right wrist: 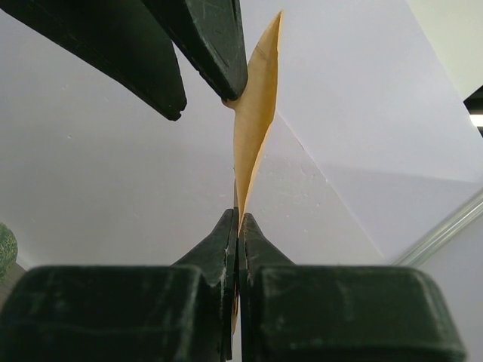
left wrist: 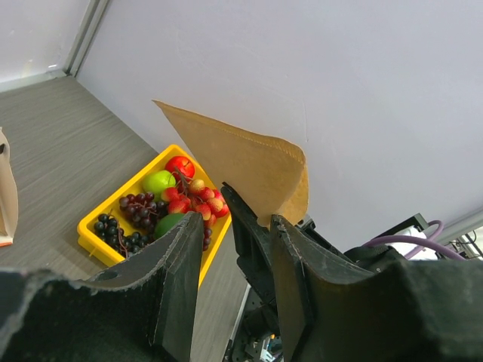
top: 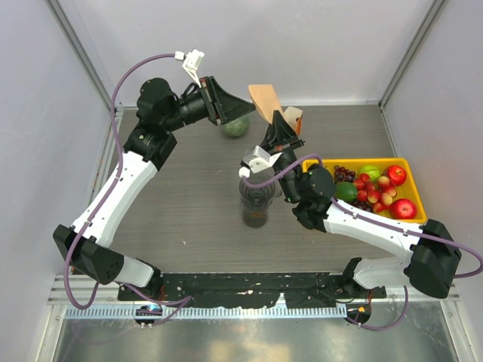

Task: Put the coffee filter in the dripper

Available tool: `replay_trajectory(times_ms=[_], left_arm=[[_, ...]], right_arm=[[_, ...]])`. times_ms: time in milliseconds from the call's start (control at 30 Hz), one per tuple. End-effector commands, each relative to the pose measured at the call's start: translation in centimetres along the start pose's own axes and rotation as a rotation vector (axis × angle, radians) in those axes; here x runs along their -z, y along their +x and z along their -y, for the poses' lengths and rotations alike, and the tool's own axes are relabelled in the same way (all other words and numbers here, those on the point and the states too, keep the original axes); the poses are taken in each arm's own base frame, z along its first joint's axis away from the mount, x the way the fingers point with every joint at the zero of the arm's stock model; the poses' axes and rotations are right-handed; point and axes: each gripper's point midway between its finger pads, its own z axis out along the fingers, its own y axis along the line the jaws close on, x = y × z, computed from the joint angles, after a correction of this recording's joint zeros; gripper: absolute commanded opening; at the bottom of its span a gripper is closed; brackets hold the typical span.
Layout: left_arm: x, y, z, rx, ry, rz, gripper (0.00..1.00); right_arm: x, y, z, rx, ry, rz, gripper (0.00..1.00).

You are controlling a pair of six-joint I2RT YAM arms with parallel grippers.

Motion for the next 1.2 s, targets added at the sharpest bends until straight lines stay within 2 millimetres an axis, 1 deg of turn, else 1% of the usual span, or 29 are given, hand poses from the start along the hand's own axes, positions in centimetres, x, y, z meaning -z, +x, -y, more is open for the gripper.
replay_trajectory(times_ms=[0,33,200,400,600,733,867,933,1000,1100,1167], left_arm=[[0.2,-1.5,2.1,-0.038,0.039,0.039,0.44],[0.3,-1.5,2.1,-0.038,0.039,0.039,0.44],[0.3,-1.4,2.1,-0.035,0.034,0.039,0.44],[0.3,-1.3,1.9,-0.036,0.027,0.036,0.45],[0.3,-1.3,2.3,-0.044,0.042,0.034,0.47],[0.3,-1.4,2.4,-0.051,0.049,0.035,0.4],[0.2,-1.3,2.5,-0.045,0.061,0.031,0.23],[0.1,-1.2,2.5,-0.042,0.069,0.028,0.16],[0.0,-1.2,2.5,-0.04,0.077,0.027,0.12],[-0.1,-1.2,2.5,-0.038,0.082,0.025,0.08],[-0.2,-1.3,2.5,-0.039,0.079,0.027,0.07]], right_arm=[[0.1,-0.6,1.5,0.004,0.027,0.011,0.05],[0.1,-0.6,1.6,0.004,0.03,0.007,0.05],[0.0,-0.5,1.0,0.02,0.007,0.003,0.05],[0.0,-0.3,0.9,0.018,0.001,-0.011,0.05],[-0.1,-0.1,0.7,0.014,-0.005,-0.024,0.05],[-0.1,-0.2,0.6,0.012,-0.007,-0.018,0.05],[-0.2,-0.4,0.8,0.0,-0.001,-0.01,0.05],[-0.3,-0.6,1.0,-0.01,0.003,-0.003,0.05],[-0.3,-0.7,1.1,-0.024,0.004,-0.003,0.05],[-0.4,-0.8,1.2,-0.058,-0.003,-0.009,0.05],[-0.3,-1.0,0.9,-0.054,-0.016,0.003,0.05]])
